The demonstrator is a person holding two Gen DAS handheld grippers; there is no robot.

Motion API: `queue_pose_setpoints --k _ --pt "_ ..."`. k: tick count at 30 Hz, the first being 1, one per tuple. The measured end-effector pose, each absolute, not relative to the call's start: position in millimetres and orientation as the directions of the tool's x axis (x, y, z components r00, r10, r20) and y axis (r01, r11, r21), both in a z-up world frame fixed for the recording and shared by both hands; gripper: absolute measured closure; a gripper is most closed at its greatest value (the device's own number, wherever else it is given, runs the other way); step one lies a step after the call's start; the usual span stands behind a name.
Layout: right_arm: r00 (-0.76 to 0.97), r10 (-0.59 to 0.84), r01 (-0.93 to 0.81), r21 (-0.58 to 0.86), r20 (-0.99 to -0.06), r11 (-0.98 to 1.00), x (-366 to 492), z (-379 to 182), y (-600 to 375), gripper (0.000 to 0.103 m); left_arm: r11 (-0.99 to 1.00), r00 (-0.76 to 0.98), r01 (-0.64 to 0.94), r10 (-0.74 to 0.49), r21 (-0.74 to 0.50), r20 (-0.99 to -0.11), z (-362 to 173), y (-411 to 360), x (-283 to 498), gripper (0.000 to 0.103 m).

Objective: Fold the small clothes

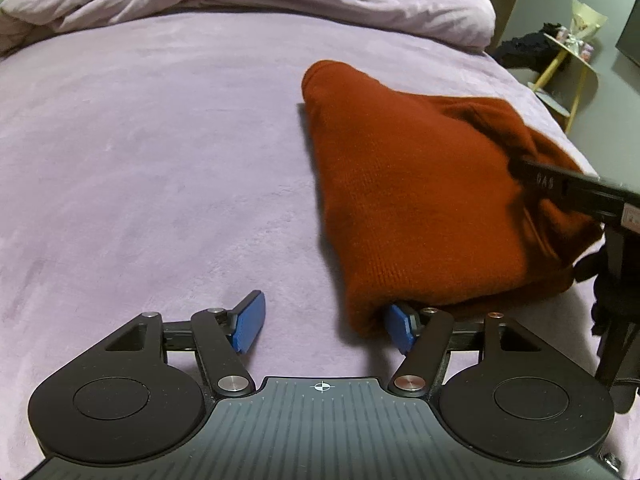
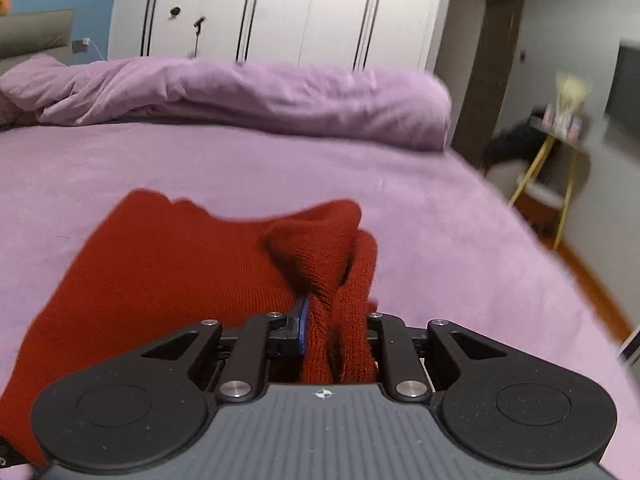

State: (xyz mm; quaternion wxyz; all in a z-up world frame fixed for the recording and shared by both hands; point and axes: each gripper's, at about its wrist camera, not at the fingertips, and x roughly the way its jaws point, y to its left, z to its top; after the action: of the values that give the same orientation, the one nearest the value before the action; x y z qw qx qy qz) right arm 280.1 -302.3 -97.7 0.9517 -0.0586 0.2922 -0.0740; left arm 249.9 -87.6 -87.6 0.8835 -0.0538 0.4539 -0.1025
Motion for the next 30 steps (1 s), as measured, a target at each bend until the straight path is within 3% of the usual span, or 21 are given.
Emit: queue_pose_setpoints --k 3,6,10,15,17,20,23,24,26,28,30 --pt "0.799 -0.11 0.12 -0.021 -0.591 0.992 280 -102 -324 0.073 0.972 0.565 0.127 -0.234 -0.197 -0.791 -88 -85 250 0.033" --pt "0.819 -0.01 0.176 0.234 -0.574 0.956 253 -93 -362 0.059 0.967 0.559 0.103 -0.25 -0.233 -0.791 -89 -80 255 0.033" --pt "0.829 0.065 0.226 0.44 -0.555 0.869 206 -99 -395 0.056 0.964 0.561 0.075 -0.253 -0.257 -0.788 -88 -82 254 0.034" --pt "0.824 0.203 0.186 0.591 -0.529 0.785 182 -117 -400 0.056 0.946 0.559 0.005 -0.272 -0.325 -0.783 -86 -78 254 0.036" --pt "0.818 0.205 0.185 0.582 -0.538 0.792 184 -119 -396 0.058 0.926 0.556 -0.031 -0.297 -0.376 -0.776 -85 -70 255 0.036" --pt "0.825 0.155 0.197 0.533 -0.544 0.823 187 -113 -384 0.084 0.905 0.562 -0.06 -0.317 -0.42 -0.764 -84 -60 254 0.036" --pt "0.828 0.06 0.224 0.427 -0.557 0.876 189 -98 -367 0.088 0.903 0.575 -0.065 -0.314 -0.425 -0.755 -82 -55 255 0.036" --pt "0.838 0.102 0.207 0.486 -0.536 0.849 185 -97 -369 0.088 0.904 0.583 -0.069 -0.307 -0.422 -0.752 -82 -53 255 0.036" --pt "0.851 0.289 0.157 0.736 -0.439 0.658 183 -111 -388 0.088 0.899 0.586 -0.077 -0.309 -0.431 -0.749 -84 -47 256 0.036" --pt "0.873 0.35 0.149 0.869 -0.34 0.472 177 -136 -407 0.088 0.891 0.562 -0.077 -0.331 -0.447 -0.757 -90 -43 258 0.035" --pt "0.847 0.306 0.251 0.836 -0.434 0.489 179 -154 -417 0.089 0.897 0.539 -0.062 -0.34 -0.439 -0.771 -94 -46 259 0.034"
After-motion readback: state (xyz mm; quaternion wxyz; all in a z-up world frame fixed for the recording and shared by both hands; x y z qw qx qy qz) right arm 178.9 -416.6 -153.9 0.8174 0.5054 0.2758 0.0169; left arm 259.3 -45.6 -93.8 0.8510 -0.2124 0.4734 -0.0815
